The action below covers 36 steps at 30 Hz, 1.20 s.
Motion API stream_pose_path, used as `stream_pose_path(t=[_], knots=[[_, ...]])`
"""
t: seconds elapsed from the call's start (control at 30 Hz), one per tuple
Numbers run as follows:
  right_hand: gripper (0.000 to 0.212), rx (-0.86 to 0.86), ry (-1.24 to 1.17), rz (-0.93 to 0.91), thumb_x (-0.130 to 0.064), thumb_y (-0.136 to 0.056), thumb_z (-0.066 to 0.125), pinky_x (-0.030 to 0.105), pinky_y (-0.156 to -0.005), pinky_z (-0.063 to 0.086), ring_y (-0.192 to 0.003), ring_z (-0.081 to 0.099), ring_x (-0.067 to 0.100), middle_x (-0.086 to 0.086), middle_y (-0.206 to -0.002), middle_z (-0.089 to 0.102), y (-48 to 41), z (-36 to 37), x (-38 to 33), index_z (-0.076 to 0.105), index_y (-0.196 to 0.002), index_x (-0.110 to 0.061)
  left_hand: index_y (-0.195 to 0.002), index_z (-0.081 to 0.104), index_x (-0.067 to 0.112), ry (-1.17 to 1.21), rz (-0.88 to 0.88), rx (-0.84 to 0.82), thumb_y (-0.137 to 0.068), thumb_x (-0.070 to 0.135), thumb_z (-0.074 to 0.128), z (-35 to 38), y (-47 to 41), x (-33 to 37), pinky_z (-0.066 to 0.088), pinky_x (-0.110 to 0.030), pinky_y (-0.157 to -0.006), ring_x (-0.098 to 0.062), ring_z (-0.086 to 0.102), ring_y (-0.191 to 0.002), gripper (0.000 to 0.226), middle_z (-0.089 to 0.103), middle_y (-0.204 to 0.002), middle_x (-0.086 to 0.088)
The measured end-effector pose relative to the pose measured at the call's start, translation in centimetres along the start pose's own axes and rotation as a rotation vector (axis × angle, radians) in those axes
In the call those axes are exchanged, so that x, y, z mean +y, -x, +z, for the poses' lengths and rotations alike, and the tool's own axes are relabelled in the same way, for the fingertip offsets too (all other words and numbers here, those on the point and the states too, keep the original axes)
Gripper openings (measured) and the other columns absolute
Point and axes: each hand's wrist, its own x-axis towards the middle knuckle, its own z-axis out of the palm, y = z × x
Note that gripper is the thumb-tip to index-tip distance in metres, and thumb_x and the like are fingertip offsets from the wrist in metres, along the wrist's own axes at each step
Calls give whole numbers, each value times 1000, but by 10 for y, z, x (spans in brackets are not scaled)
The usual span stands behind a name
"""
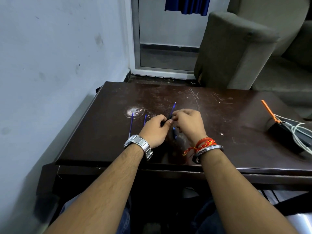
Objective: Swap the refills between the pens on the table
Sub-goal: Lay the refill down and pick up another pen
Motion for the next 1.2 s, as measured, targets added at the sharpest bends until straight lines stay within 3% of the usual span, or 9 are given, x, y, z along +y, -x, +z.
stream_pose_path(t=[0.07, 0.2, 0.33, 0.57, 0.67, 0.77, 0.87, 0.97, 1.2], knots=[[22, -33, -189, 57, -15, -85, 52, 27, -51, 41, -53, 54, 11, 3, -72, 68, 0, 0, -3, 71, -75, -12, -79, 53, 25, 110, -25, -29, -97, 37, 51, 1, 2, 2, 61, -41, -64, -22, 70, -66, 22, 66, -74, -4], [16, -77, -100, -22, -22, -84, 70, 27, -54, 44, -52, 55, 7, -2, -63, 66, 2, -3, -1, 73, -71, -13, -78, 51, 25, 215, -62, -45, -97, 33, 54, 1, 5, 5, 62, -46, -58, -28, 73, -72, 20, 66, -79, -12], [13, -47, -136, -46, -17, -87, 69, 22, -54, 45, -52, 57, 2, -3, -67, 66, 3, -2, -3, 73, -75, -12, -83, 53, 23, 205, -67, -65, -97, 35, 54, 0, 6, 6, 62, -46, -55, -31, 73, -77, 18, 64, -87, -16], [6, 287, -546, -263, -15, -96, 61, 25, -56, 53, -60, 61, 9, 3, -77, 71, -13, -15, -11, 64, -91, -12, -96, 52, 18, 179, -125, -163, -99, 34, 50, -2, 6, 2, 62, -39, -58, -23, 74, -81, 16, 58, -85, -2], [13, 419, -268, -288, -23, -94, 64, 24, -63, 58, -65, 64, 11, 2, -81, 72, -20, -27, -4, 69, -96, -12, -96, 52, 18, 130, -134, -163, -99, 34, 48, -4, 5, 1, 61, -36, -56, -20, 73, -80, 17, 59, -88, -3], [18, 279, 230, -181, -15, -89, 64, 13, -67, 47, -75, 62, 10, 3, -92, 71, -24, -31, 10, 73, -104, -12, -95, 51, 19, 117, -140, -157, -99, 34, 49, -3, 5, 1, 61, -35, -55, -20, 73, -79, 15, 58, -90, -2], [23, 167, 504, -130, -7, -85, 60, 27, -79, 50, -88, 66, 27, 13, -94, 72, -25, -29, 19, 75, -102, -8, -101, 50, 18, 124, -142, -155, -99, 33, 50, -2, 6, 2, 61, -35, -56, -20, 73, -79, 16, 56, -90, -2], [21, 142, 672, -108, -6, -85, 61, 38, -81, 54, -91, 66, 38, 20, -97, 70, -29, -26, 25, 75, -100, -5, -105, 51, 16, 133, -144, -155, -99, 33, 50, 0, 6, 2, 62, -35, -57, -21, 73, -79, 19, 55, -89, -1], [16, 108, 782, -84, -10, -86, 67, 40, -81, 57, -92, 67, 39, 20, -103, 66, -37, -19, 38, 72, -101, -6, -114, 52, 12, 115, -139, -164, -99, 34, 50, 0, 5, 1, 61, -33, -55, -20, 74, -78, 26, 59, -95, -6]])
